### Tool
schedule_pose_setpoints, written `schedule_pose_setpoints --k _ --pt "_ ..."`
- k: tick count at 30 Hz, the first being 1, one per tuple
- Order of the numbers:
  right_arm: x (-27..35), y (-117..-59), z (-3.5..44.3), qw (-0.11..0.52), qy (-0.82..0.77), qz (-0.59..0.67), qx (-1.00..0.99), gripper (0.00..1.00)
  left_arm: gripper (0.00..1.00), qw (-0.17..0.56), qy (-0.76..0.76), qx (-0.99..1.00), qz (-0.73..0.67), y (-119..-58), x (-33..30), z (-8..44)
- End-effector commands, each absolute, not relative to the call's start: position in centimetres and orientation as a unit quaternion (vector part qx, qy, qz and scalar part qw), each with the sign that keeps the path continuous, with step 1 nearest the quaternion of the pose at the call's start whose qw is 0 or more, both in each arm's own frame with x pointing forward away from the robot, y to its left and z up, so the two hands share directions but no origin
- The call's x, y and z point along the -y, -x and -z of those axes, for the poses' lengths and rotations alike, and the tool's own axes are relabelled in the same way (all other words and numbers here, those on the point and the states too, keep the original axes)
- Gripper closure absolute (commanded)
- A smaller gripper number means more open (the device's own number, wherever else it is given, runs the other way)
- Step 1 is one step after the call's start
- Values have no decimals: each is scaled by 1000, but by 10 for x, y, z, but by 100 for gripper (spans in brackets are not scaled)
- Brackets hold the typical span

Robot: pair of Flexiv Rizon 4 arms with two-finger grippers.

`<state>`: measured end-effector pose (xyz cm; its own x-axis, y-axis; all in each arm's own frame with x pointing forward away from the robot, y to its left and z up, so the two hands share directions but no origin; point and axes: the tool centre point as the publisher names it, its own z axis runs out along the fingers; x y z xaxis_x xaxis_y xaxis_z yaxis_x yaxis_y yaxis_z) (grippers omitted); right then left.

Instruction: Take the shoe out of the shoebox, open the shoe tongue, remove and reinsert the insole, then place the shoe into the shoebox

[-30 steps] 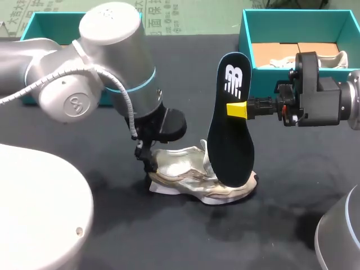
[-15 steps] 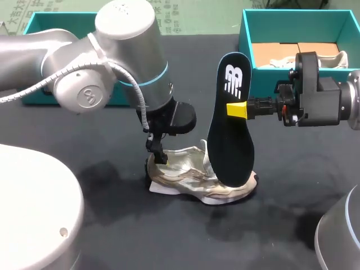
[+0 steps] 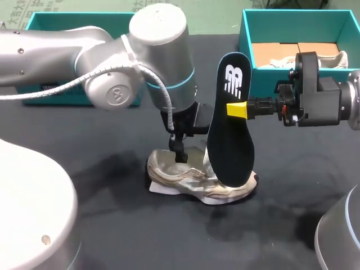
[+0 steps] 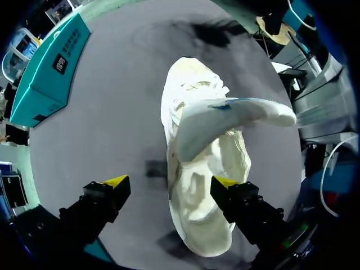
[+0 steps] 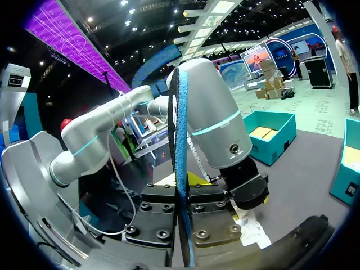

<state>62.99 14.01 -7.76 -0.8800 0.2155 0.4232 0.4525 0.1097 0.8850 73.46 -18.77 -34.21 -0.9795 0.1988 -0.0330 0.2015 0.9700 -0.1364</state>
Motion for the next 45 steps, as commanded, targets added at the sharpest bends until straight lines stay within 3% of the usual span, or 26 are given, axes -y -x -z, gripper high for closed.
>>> schedule_pose_setpoints --k 1,5,9,13,18,19,21,35,45 --pt "-141 -628 79 93 227 628 739 100 10 4 -99 -993 59 -738 202 358" --pt "-141 -628 79 93 227 628 739 100 21 -5 -97 -994 54 -735 203 368" --pt "-141 -628 79 93 227 628 739 100 44 -10 -93 -994 48 -734 203 375" --pt "-141 -628 79 93 227 628 739 100 46 -13 -88 -995 46 -735 203 379" --pt "-141 -628 79 93 227 628 739 100 59 -16 -86 -995 43 -735 204 382" --pt "-141 -628 79 93 227 628 739 100 67 -17 -86 -995 43 -735 204 383" --pt "-141 -628 79 93 227 628 739 100 100 -18 -86 -995 42 -734 204 384" --pt "-141 -628 79 93 227 628 739 100 100 -29 -115 -991 55 -732 201 372" --pt "-141 -628 79 93 227 628 739 100 100 -6 -249 -966 70 -730 199 333"
